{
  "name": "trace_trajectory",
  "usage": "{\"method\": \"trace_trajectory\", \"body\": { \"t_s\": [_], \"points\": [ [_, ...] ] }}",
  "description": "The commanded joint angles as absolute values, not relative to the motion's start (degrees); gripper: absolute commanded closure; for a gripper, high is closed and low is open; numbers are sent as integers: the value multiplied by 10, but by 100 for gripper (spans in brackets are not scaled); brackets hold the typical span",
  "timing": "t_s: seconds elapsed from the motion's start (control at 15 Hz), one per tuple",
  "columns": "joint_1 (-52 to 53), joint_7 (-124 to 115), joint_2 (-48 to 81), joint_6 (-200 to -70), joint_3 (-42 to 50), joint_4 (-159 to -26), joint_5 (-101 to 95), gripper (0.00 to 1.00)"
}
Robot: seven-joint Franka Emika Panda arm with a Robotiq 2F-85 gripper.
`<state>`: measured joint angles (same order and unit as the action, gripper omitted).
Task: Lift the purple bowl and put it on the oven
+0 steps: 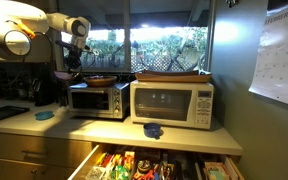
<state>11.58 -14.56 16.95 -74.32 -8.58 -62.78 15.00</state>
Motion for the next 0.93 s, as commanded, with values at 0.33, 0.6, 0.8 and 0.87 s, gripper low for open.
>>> {"method": "trace_trajectory", "body": {
  "t_s": [0.33, 0.6, 0.8, 0.87],
  "points": [
    [150, -255, 231, -751, -83, -577, 116, 99],
    [176, -353, 261, -762, -75, -546, 83, 99],
    [191, -425, 274, -764, -67, -528, 48, 99],
    [193, -445, 277, -770, -65, -525, 43, 99]
  ]
}}
